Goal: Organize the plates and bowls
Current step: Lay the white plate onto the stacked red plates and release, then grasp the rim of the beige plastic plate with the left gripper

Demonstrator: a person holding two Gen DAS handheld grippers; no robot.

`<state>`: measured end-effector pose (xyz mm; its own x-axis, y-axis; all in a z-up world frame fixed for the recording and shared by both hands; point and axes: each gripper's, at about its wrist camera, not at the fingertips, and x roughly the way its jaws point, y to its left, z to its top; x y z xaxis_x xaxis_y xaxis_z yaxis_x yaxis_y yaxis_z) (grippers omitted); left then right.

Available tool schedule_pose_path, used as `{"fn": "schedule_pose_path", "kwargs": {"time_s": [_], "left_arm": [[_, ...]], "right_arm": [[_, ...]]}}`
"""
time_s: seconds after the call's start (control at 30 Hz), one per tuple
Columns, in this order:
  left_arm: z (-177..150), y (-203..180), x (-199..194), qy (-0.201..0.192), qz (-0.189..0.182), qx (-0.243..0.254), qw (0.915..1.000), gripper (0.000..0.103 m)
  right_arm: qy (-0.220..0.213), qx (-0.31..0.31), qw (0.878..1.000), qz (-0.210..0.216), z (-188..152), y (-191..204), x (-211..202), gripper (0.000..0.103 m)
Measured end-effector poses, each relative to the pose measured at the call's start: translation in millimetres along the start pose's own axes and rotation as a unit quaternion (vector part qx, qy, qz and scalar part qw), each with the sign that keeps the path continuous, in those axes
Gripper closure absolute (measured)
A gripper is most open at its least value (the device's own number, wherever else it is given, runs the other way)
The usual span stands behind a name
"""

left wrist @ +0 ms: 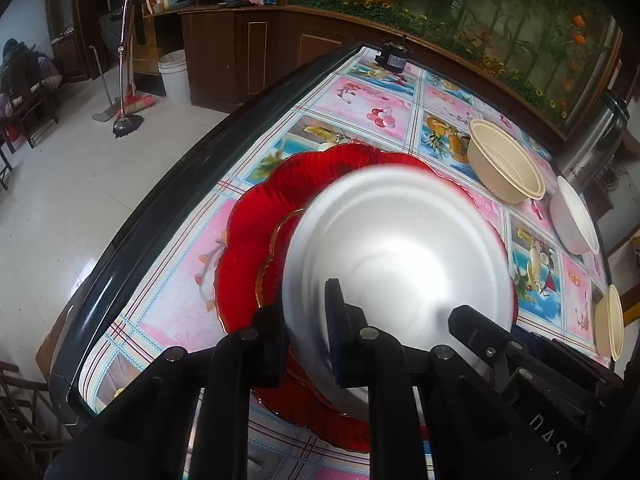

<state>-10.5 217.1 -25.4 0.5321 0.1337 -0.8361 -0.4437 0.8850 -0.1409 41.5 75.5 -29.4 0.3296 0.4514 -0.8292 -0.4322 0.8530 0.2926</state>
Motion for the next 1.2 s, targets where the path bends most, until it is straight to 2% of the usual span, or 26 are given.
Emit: {"fn": "schedule_pose_path", "kwargs": {"time_s": [0.03, 0.07, 0.1, 0.2, 0.33, 0.37, 0.4, 0.53, 0.63, 0.8, 0.9, 0.97, 1.2], "left_arm": [[0.2, 0.4, -0.5, 0.0, 0.001, -0.001, 1.0, 0.087], [0.1, 1.4, -1.1, 0.0, 0.002, -0.003, 1.0, 0.082], [0.2, 2.5, -1.6, 0.0, 0.004, -0.005, 1.0, 0.075], [1.0, 6.6, -6.0, -0.008, 0.004, -0.015, 0.9998, 0.061], [4.0, 10.8, -17.5, -0.028, 0.002, -0.032, 0.9991, 0.048], [4.5, 11.1, -20.6, -0.035, 0.002, -0.034, 0.9988, 0.045], [5.2, 11.3, -26.0, -0.045, 0.004, -0.037, 0.9983, 0.042], [7.2, 9.5, -43.0, -0.08, -0.003, -0.054, 0.9953, 0.029], [10.5, -0.3, -51.2, -0.093, -0.016, -0.053, 0.9941, 0.028], [21.7, -41.0, -47.4, -0.064, -0.056, -0.006, 0.9964, 0.027], [32.5, -66.1, -40.8, -0.04, -0.079, 0.012, 0.996, 0.027], [40.4, -82.5, -36.9, -0.036, -0.09, 0.028, 0.9949, 0.027], [67.1, -124.6, -5.6, 0.007, -0.096, 0.031, 0.9949, 0.027]], "right_arm": [[-0.001, -0.001, 1.0, -0.002, 0.1, 0.7, -0.1, 0.075], [-0.003, -0.003, 1.0, -0.006, -0.1, 0.8, -0.6, 0.064], [-0.006, -0.006, 1.0, -0.011, -0.7, 0.8, -2.0, 0.058], [-0.01, -0.006, 1.0, -0.019, -0.4, -2.2, -8.0, 0.051], [-0.028, -0.001, 1.0, -0.004, -0.2, -11.2, -23.4, 0.043], [-0.033, 0.003, 0.999, -0.005, 0.2, -13.2, -26.7, 0.038], [-0.042, 0.011, 0.999, -0.001, -0.6, -18.3, -32.7, 0.033], [-0.075, 0.047, 0.995, 0.038, -4.9, -40.6, -54.4, 0.026], [-0.102, 0.091, 0.988, 0.071, -11.2, -69.4, -72.1, 0.021], [-0.116, 0.17, 0.973, 0.101, -14.0, -118.5, -86.1, 0.02], [-0.112, 0.2, 0.968, 0.106, -11.9, -143.1, -87.8, 0.019], [-0.109, 0.215, 0.964, 0.108, -9.4, -155.6, -88.5, 0.019], [-0.105, 0.235, 0.96, 0.108, 7.0, -191.8, -87.7, 0.019]]}}
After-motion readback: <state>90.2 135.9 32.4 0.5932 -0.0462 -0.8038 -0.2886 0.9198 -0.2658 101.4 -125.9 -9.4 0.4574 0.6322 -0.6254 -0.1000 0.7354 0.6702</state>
